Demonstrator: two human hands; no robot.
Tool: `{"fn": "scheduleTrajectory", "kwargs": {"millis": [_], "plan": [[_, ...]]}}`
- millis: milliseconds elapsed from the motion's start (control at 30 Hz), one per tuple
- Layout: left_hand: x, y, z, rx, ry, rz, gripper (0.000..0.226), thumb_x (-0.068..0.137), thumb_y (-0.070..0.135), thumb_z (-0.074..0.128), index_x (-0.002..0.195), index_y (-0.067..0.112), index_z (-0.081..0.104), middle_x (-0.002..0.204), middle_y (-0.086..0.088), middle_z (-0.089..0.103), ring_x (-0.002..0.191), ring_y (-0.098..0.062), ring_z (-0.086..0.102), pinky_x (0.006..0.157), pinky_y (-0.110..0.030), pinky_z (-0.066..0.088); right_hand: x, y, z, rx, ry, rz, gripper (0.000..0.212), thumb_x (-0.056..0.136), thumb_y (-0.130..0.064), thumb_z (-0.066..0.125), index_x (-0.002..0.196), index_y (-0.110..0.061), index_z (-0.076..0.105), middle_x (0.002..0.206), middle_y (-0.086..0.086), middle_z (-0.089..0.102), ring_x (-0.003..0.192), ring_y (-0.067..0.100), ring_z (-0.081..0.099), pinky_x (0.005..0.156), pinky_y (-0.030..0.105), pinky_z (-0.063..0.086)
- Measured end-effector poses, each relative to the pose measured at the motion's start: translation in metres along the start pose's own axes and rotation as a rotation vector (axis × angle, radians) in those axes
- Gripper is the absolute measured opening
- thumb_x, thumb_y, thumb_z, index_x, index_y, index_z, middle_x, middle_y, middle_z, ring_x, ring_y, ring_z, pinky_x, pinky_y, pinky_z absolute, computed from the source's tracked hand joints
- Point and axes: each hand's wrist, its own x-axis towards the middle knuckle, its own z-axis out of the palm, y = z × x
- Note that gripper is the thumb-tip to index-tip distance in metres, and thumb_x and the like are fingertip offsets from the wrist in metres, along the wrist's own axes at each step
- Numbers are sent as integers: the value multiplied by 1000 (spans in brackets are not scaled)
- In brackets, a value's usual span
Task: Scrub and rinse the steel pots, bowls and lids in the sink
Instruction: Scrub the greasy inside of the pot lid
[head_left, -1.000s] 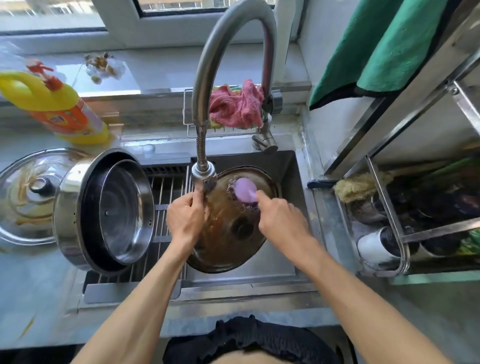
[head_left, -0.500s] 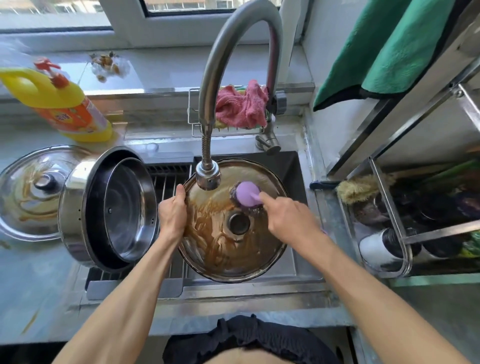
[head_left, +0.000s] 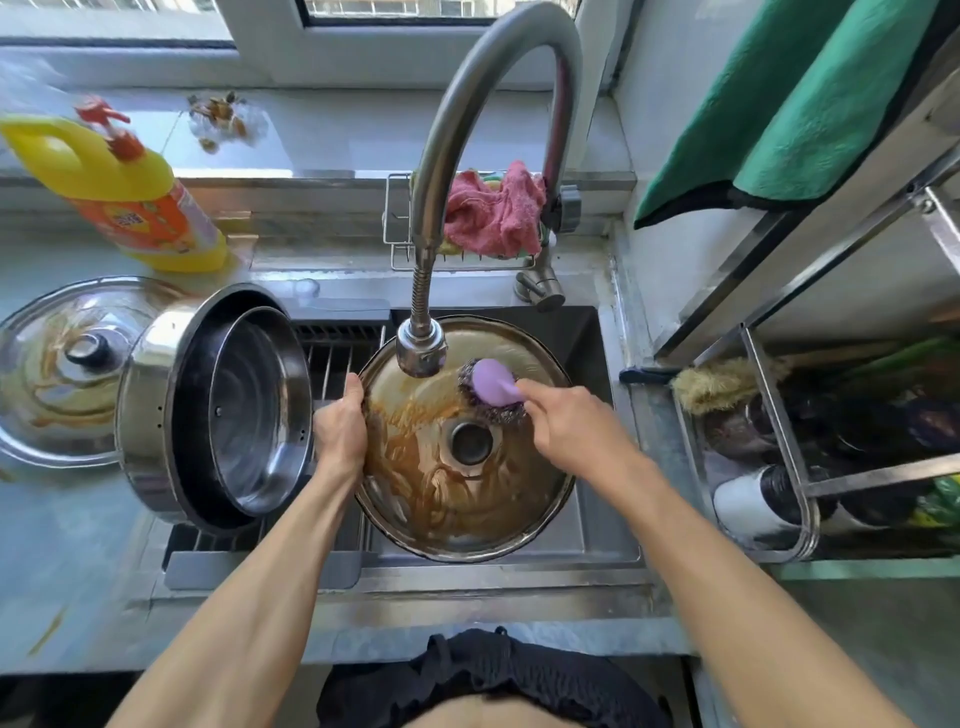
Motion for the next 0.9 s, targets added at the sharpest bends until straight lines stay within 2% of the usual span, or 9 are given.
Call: {"fn": "scheduleTrajectory", "kwargs": {"millis": [67, 167, 233, 333, 433, 567, 667, 800, 900], "plan": [[1, -2, 1, -47, 7, -42, 57, 99, 58, 51, 70, 10, 60, 78, -8, 63, 81, -27, 61, 87, -45, 53, 8, 12, -5, 52, 92, 166, 35, 98, -22, 43, 128, -34, 55, 104, 15, 68, 96, 39, 64, 74, 40, 50], [-6, -5, -1, -74, 58, -101, 51, 97, 60, 52, 71, 16, 59, 88, -8, 66, 91, -30, 63, 91, -43, 54, -7, -6, 9, 13, 47, 92, 43, 95, -17, 45, 133, -36, 51, 100, 17, 69, 91, 39, 66, 72, 41, 50], [-10, -6, 0, -142, 49, -142, 48, 97, 58, 53, 76, 16, 62, 89, -6, 67, 89, -27, 65, 87, -38, 54, -12, -3, 8, 27, 45, 70, 42, 96, -19, 44, 132, -39, 51, 99, 16, 70, 90, 39, 66, 74, 42, 53], [-12, -4, -1, -184, 55, -137, 50, 92, 63, 55, 79, 15, 65, 88, -4, 69, 86, -24, 67, 86, -38, 55, -4, 7, 4, 29, 129, 249, 41, 96, -15, 41, 132, -30, 54, 104, 16, 68, 94, 37, 65, 78, 41, 52], [-12, -5, -4, -183, 63, -141, 51, 92, 63, 55, 79, 15, 63, 86, -3, 67, 88, -26, 66, 84, -37, 54, -19, -9, 17, -16, 9, 97, 47, 95, -15, 42, 137, -37, 48, 105, 16, 68, 96, 41, 64, 75, 42, 49], [-17, -6, -5, -223, 77, -135, 48, 99, 56, 51, 76, 16, 63, 82, -3, 67, 84, -24, 66, 74, -32, 50, -8, 12, 8, 50, 83, 301, 36, 98, -19, 39, 128, -32, 55, 108, 17, 66, 99, 39, 64, 78, 40, 50], [-23, -5, -6, -253, 80, -179, 47, 99, 57, 50, 79, 16, 63, 84, -3, 68, 83, -23, 67, 74, -32, 53, -25, -8, 18, 33, 13, 159, 46, 97, -17, 41, 136, -38, 49, 106, 15, 67, 96, 40, 64, 74, 40, 49], [-28, -4, -4, -297, 107, -216, 48, 98, 58, 51, 87, 13, 65, 88, -2, 68, 84, -22, 66, 86, -38, 55, -14, 8, 12, 42, 80, 311, 39, 95, -16, 40, 129, -29, 54, 110, 17, 66, 98, 39, 62, 75, 40, 47], [-27, -5, -4, -311, 94, -247, 51, 96, 62, 51, 95, 12, 64, 93, -4, 70, 89, -24, 68, 90, -42, 57, -25, -7, 16, 19, 16, 182, 39, 96, -16, 41, 130, -33, 52, 106, 18, 66, 96, 41, 62, 70, 40, 43]]}}
